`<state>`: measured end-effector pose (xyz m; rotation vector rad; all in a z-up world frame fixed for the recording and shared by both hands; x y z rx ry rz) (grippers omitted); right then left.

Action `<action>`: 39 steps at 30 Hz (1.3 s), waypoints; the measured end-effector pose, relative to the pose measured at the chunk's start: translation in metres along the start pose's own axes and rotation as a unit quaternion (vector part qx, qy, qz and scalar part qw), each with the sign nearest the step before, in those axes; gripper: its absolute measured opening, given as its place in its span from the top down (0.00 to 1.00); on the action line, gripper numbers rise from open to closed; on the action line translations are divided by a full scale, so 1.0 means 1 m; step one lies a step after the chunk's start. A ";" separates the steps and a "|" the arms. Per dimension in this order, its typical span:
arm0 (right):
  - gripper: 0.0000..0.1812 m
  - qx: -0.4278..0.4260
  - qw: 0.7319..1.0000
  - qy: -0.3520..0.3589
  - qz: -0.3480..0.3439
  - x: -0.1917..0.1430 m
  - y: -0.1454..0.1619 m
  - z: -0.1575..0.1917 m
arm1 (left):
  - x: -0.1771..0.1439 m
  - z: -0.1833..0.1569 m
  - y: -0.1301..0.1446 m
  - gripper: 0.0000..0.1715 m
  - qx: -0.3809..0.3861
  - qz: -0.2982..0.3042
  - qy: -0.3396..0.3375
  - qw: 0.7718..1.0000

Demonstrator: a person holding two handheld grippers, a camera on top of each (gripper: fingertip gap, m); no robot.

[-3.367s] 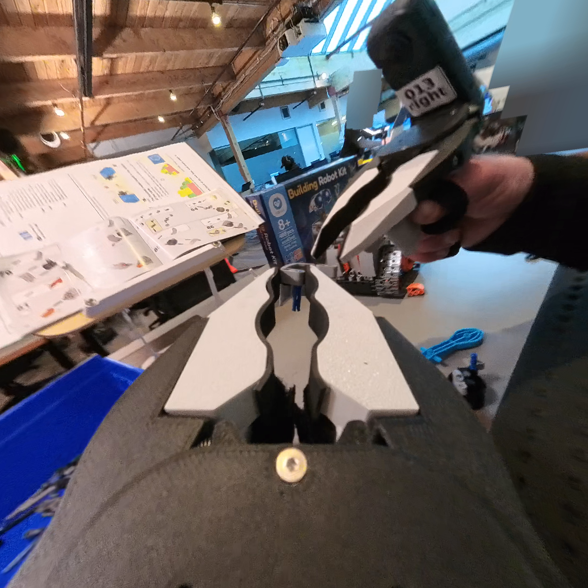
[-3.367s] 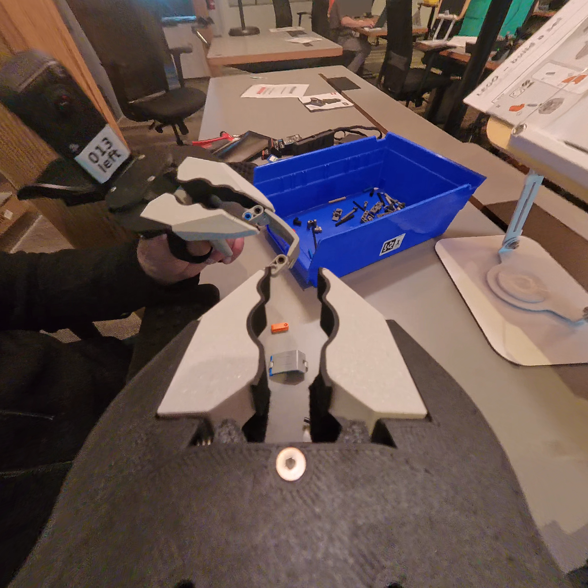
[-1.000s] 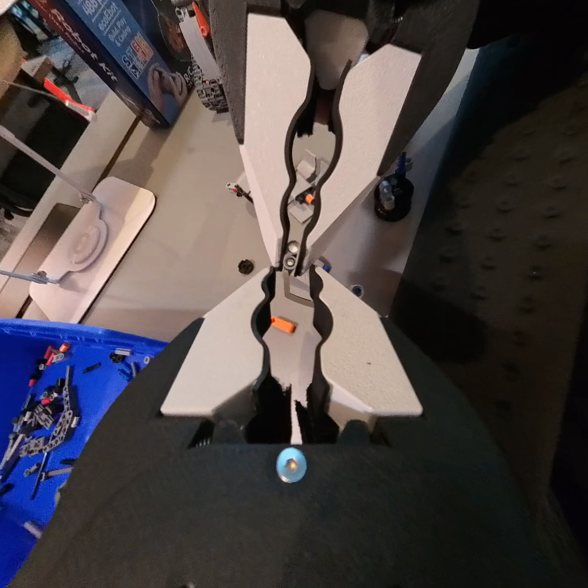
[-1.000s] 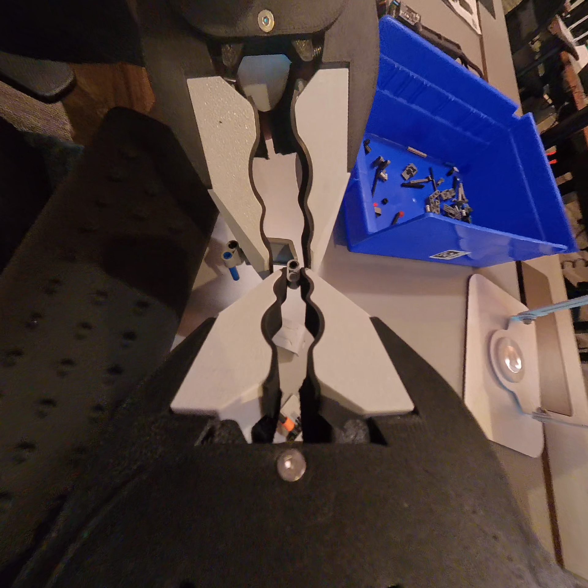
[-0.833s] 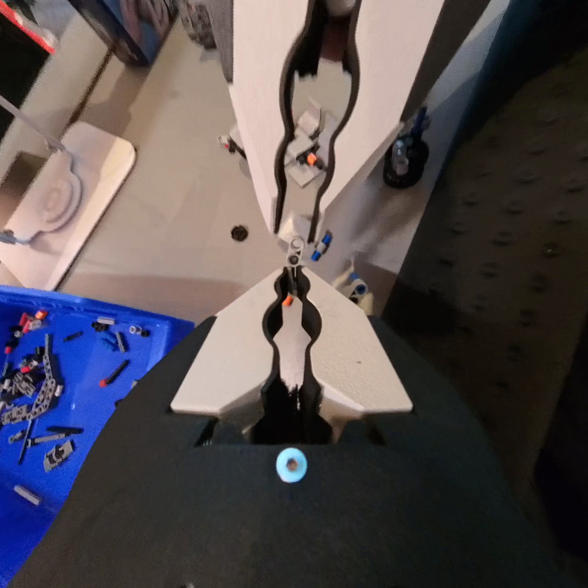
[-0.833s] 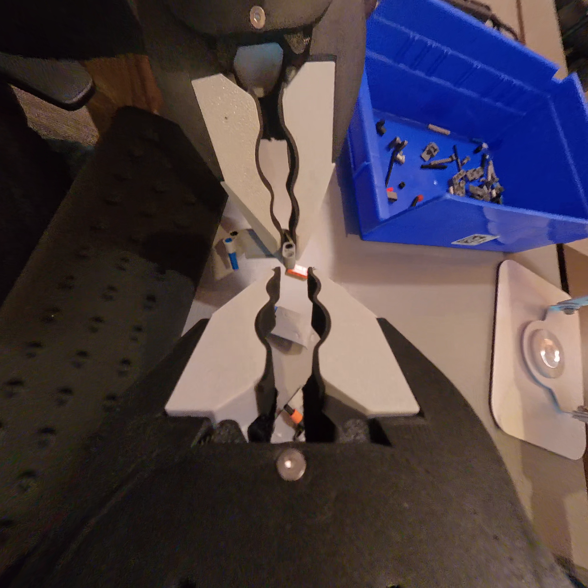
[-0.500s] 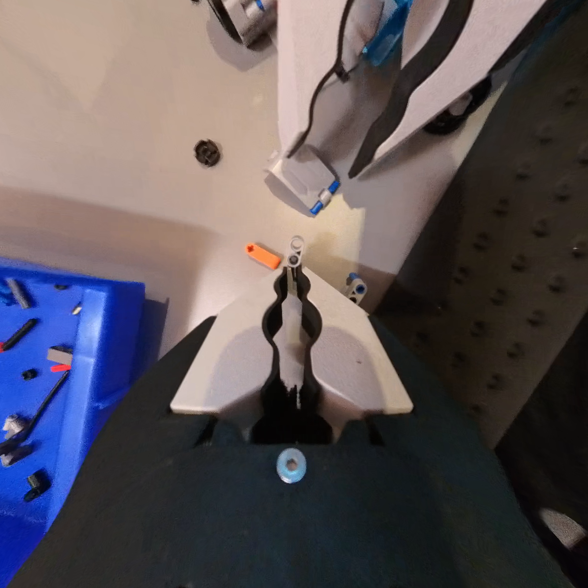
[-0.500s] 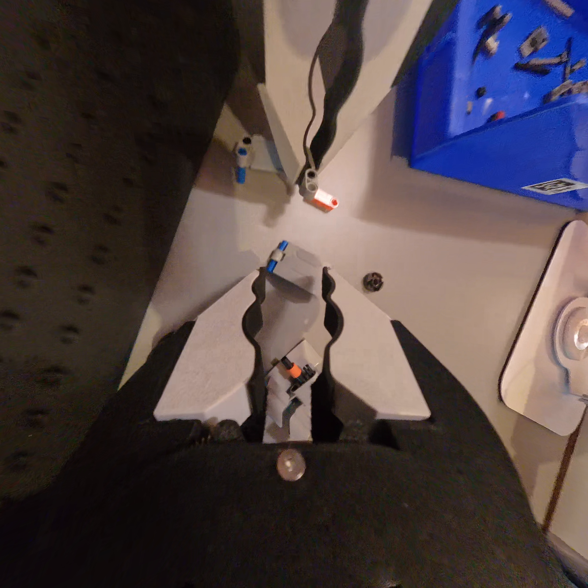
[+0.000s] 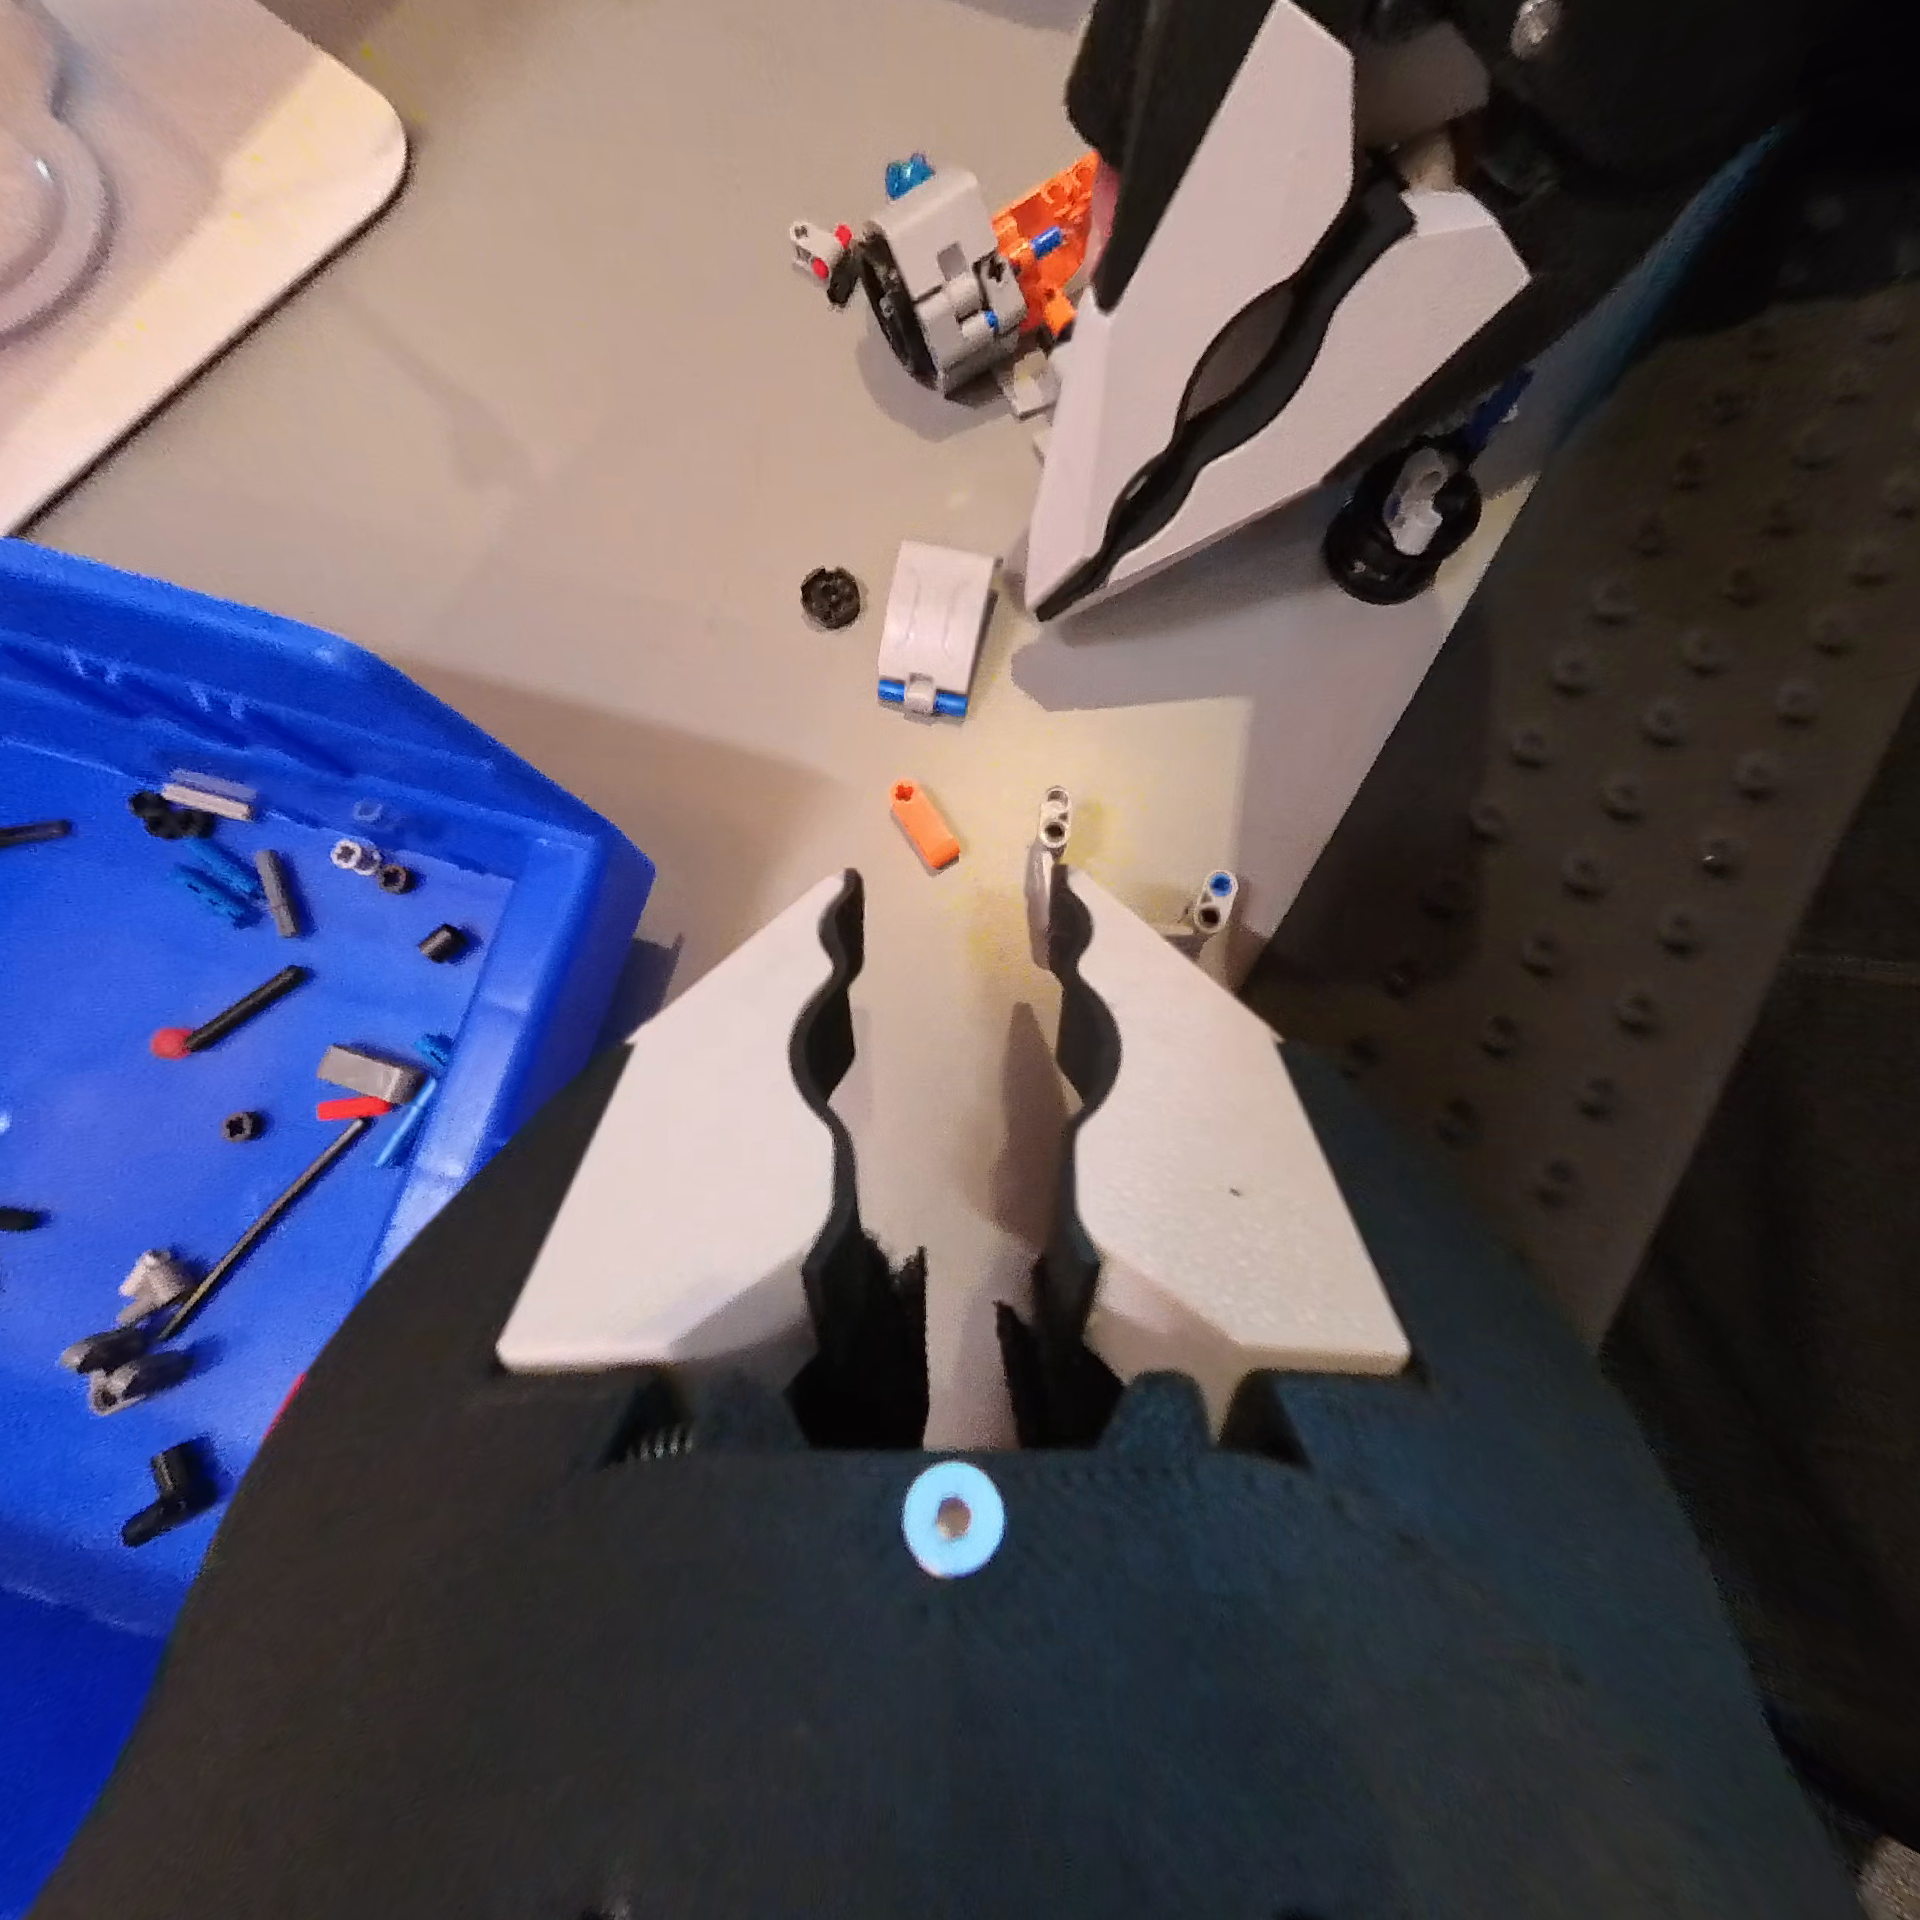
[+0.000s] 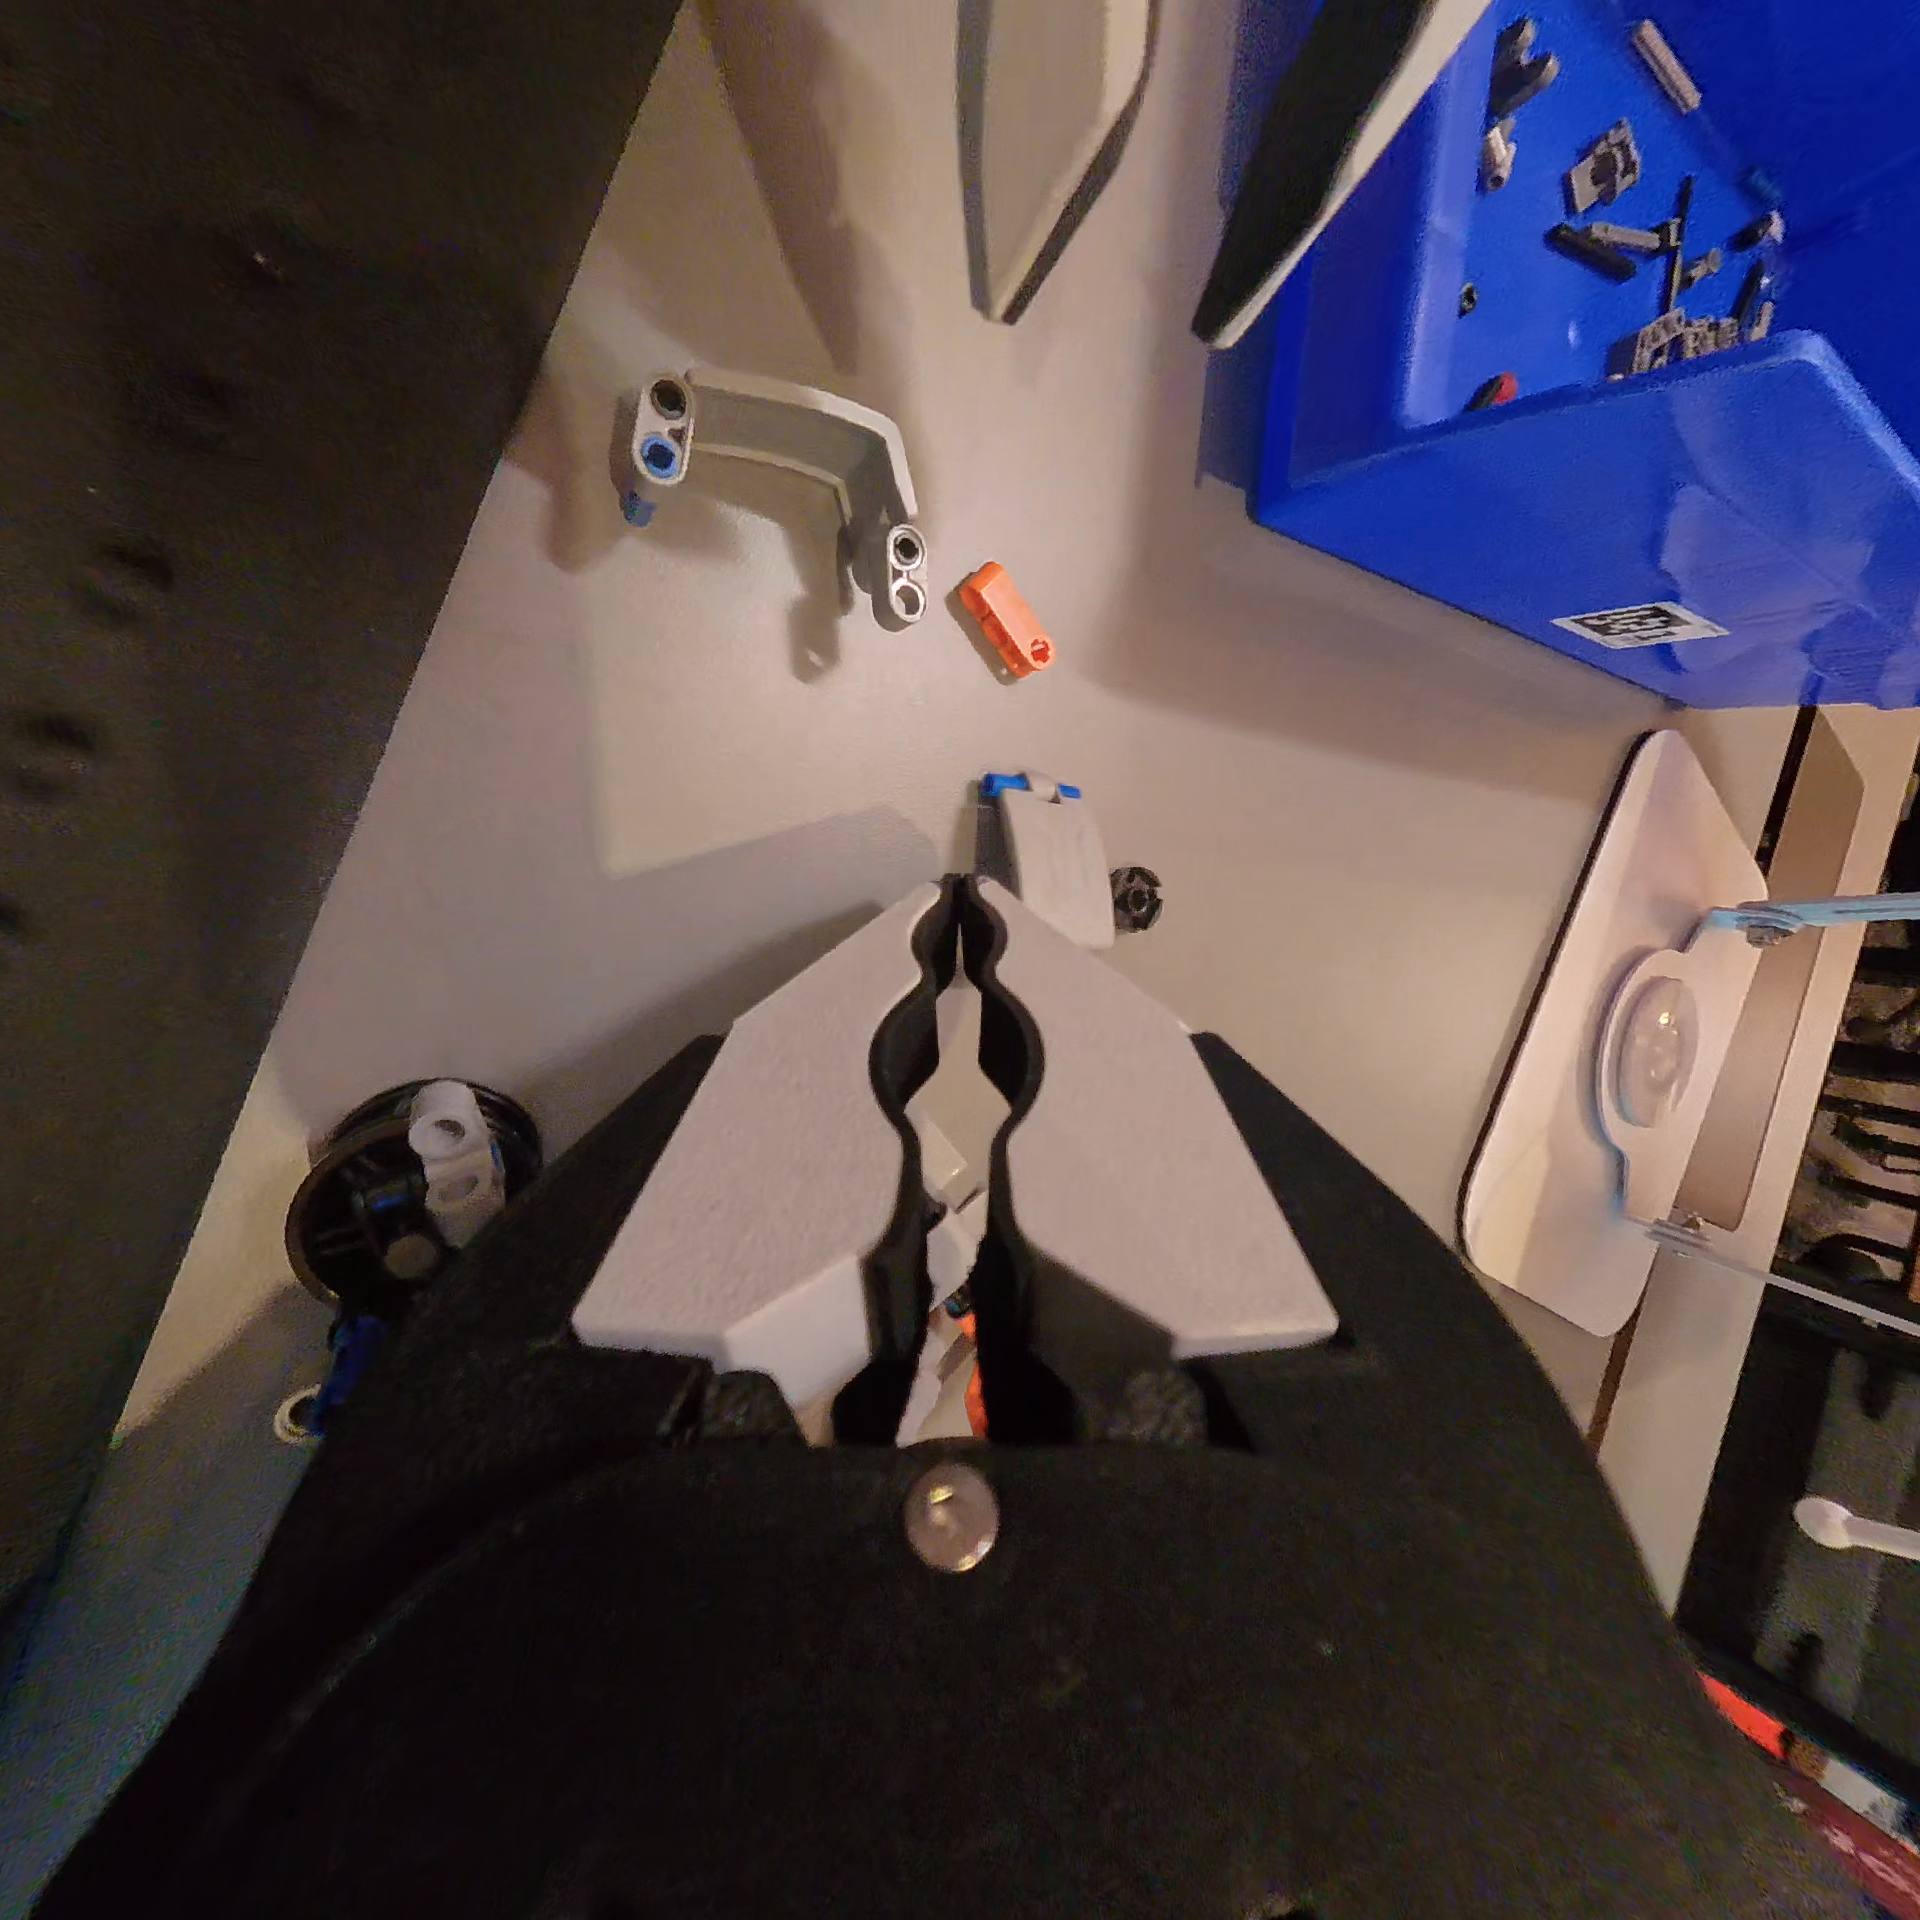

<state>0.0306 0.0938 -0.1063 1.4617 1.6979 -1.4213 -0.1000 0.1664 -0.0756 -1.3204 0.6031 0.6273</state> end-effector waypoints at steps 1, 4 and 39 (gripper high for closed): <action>1.00 0.009 1.000 -0.003 -0.005 -0.001 0.000 -0.001 | 0.000 0.000 -0.001 0.81 0.004 -0.006 -0.006 1.000; 1.00 0.039 0.998 0.003 -0.045 -0.011 -0.002 -0.008 | 0.002 -0.003 -0.002 0.81 0.028 -0.012 -0.022 0.999; 0.88 0.226 0.928 -0.105 -0.277 -0.052 -0.022 -0.052 | -0.006 0.003 -0.035 0.97 0.005 -0.261 -0.039 0.965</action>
Point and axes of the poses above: each gripper's, where its closed fingertips meet, x out along the fingers, y out of its underside, z = x × y across the jaws, the point moved 7 cm from there along -x, back along the fingers, and after that the axes turned 10 degrees about -y, right-handed, at the moved point
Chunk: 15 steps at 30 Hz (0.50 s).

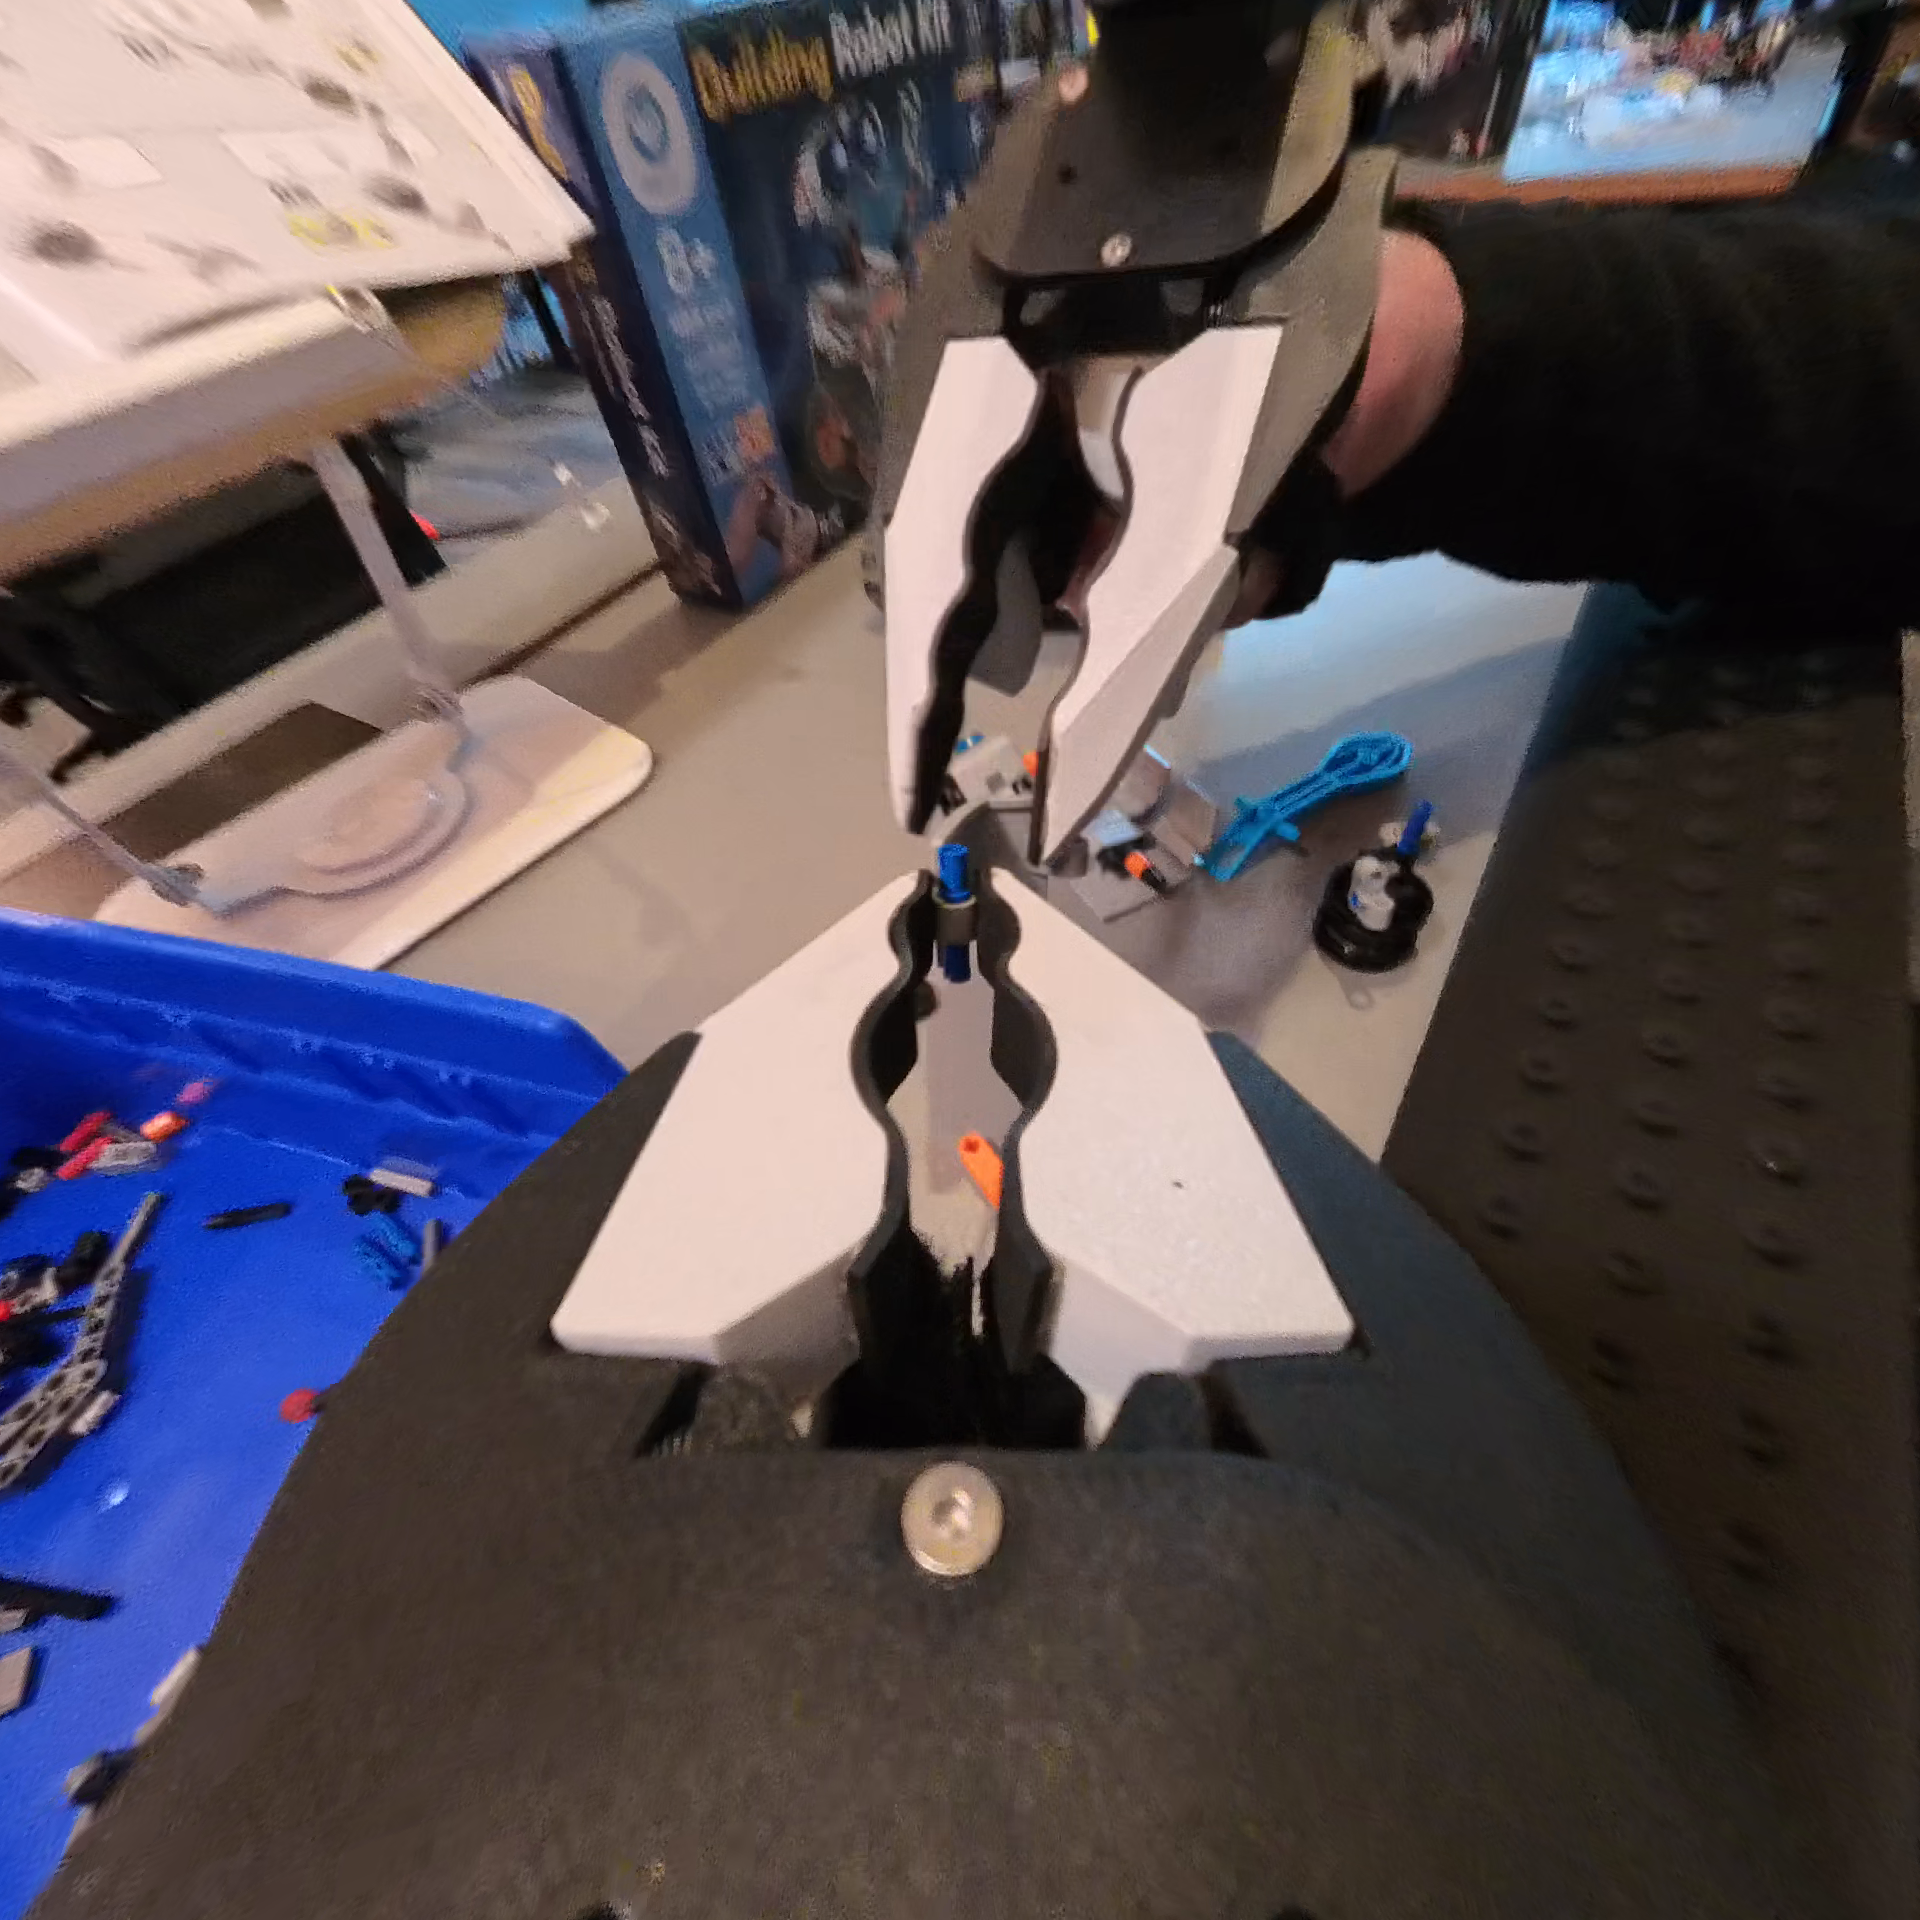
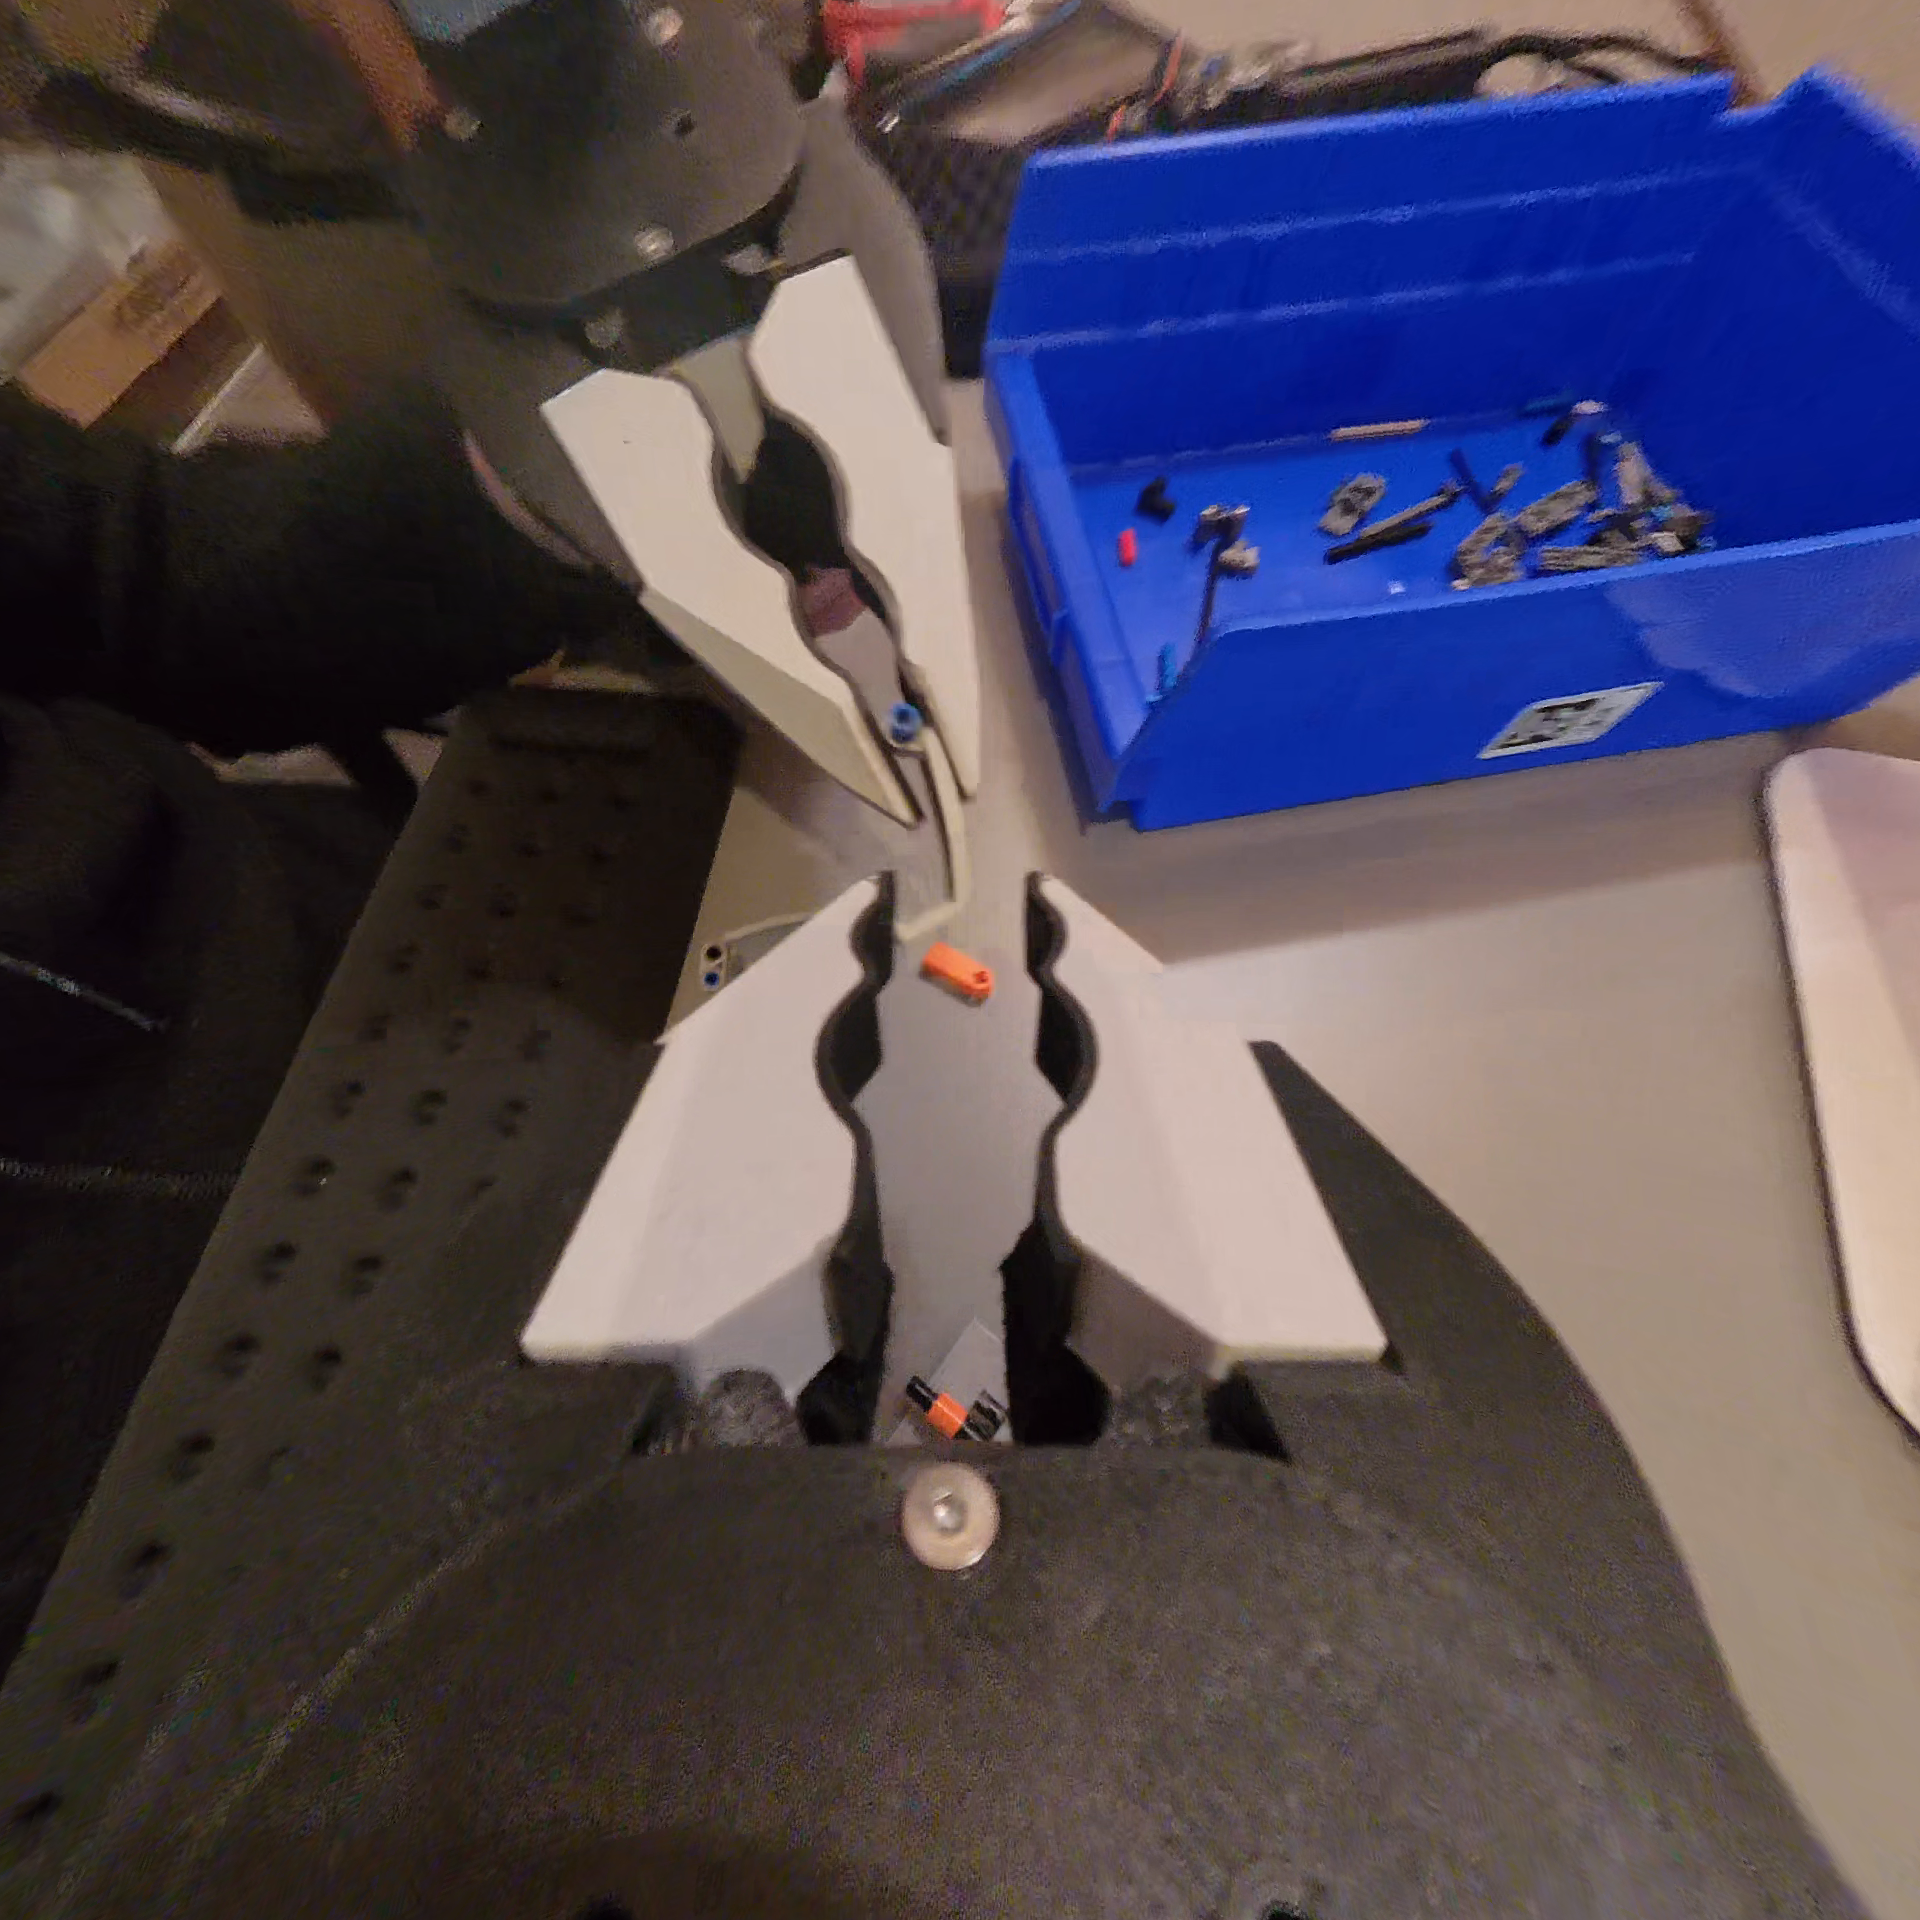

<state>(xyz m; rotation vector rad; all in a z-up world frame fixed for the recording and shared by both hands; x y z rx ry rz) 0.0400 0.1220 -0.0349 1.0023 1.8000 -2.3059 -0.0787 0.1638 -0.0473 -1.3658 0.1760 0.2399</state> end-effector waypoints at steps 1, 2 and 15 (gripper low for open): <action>0.84 0.009 1.000 0.003 -0.010 -0.006 -0.003 -0.001 | -0.003 0.001 -0.002 0.97 -0.001 -0.012 -0.007 1.000; 0.84 0.015 1.000 0.004 -0.020 -0.011 -0.005 -0.001 | -0.006 0.003 -0.005 0.97 0.006 -0.021 -0.029 0.999; 0.83 -0.071 0.996 0.048 -0.013 -0.011 -0.016 0.015 | -0.016 0.005 -0.017 0.97 0.002 -0.080 -0.069 0.994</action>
Point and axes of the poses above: each gripper's, where its closed fingertips meet, x out along the fingers, y out of its underside, z = x × y across the jaws, the point moved 7 cm from there along -x, back along the fingers, and after that the axes turned 10 degrees about -y, right-handed, at the moved point
